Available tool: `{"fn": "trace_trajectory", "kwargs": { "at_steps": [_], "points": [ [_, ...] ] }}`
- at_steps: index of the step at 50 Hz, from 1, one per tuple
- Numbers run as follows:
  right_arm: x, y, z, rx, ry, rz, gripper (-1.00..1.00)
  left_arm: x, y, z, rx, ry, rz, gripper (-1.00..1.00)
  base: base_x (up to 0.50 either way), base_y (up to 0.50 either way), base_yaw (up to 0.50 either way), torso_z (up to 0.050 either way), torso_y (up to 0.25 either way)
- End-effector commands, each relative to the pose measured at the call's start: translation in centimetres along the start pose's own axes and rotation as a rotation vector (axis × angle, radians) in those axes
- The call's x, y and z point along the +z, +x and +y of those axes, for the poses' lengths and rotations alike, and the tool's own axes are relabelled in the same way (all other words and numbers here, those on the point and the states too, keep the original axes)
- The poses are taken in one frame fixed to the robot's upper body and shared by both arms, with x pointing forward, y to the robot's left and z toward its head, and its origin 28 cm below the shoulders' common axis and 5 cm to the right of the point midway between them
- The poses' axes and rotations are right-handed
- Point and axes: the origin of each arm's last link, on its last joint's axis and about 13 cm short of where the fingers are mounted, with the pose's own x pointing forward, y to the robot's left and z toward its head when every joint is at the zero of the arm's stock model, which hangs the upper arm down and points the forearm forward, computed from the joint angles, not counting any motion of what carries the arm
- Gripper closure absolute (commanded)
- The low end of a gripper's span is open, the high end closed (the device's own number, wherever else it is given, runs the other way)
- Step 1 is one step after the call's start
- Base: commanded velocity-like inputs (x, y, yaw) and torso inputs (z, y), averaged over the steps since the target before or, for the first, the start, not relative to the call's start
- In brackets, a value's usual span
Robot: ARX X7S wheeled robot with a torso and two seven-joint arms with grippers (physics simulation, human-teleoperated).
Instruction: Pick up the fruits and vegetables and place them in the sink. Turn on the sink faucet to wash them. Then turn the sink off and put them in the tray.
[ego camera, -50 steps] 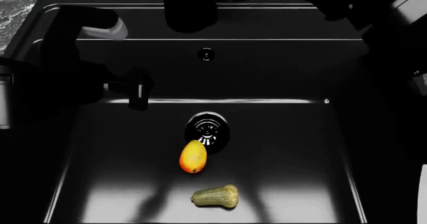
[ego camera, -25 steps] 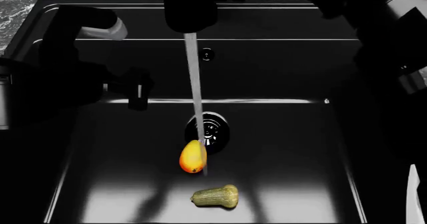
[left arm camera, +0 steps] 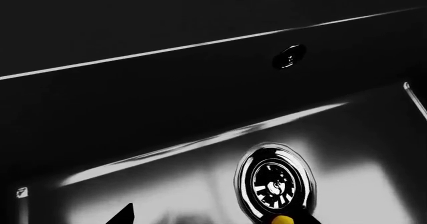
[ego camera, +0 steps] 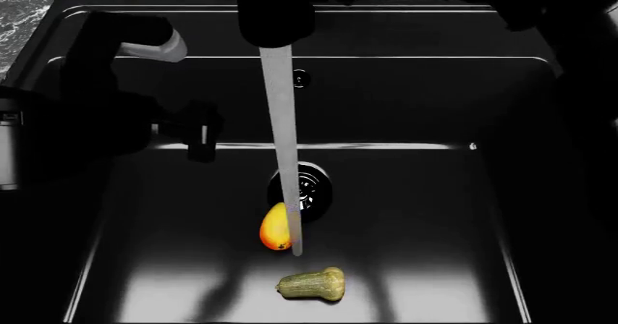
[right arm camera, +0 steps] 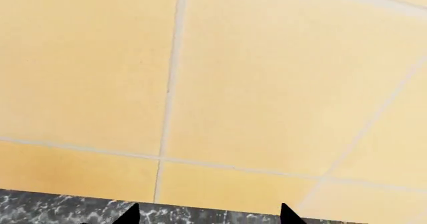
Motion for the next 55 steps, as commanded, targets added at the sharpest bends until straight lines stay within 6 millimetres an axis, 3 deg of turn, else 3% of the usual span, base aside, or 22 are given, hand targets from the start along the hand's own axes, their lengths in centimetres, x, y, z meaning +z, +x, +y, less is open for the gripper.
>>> {"fn": "trace_trajectory", "kwargs": {
  "at_steps": [1, 17, 28, 37, 55],
  "points": [
    [-0.5, 0.2, -1.5, -0.069, -0.006, 0.015, -1.0, -0.1, 0.2, 0.1, 0.005, -0.003, 0.005, -1.0, 0.0, 0.0, 0.0, 0.0, 0.0],
    [-0.5, 0.0, -1.7, -0.078, -0.007, 0.012, -1.0, -0.3, 0.3, 0.3, 0.011, -0.009, 0.007, -1.0, 0.0, 0.0, 0.0, 0.0, 0.0],
    [0.5, -1.4, -2.6, -0.057, 0.022, -0.001, -1.0, -0.4, 0.2, 0.3, 0.014, -0.012, 0.007, -1.0, 0.0, 0.0, 0.0, 0.0, 0.0],
    [-0.9, -1.3, -3.5, -0.072, 0.031, 0.026, -1.0, -0.3, 0.3, 0.5, 0.02, -0.016, 0.008, -1.0, 0.0, 0.0, 0.0, 0.0, 0.0],
    [-2.8, -0.1, -2.2, -0.02, 0.033, 0.074, -1.0, -0.5, 0.6, 0.4, 0.018, -0.014, 0.016, -1.0, 0.0, 0.0, 0.0, 0.0, 0.0]
  ]
}}
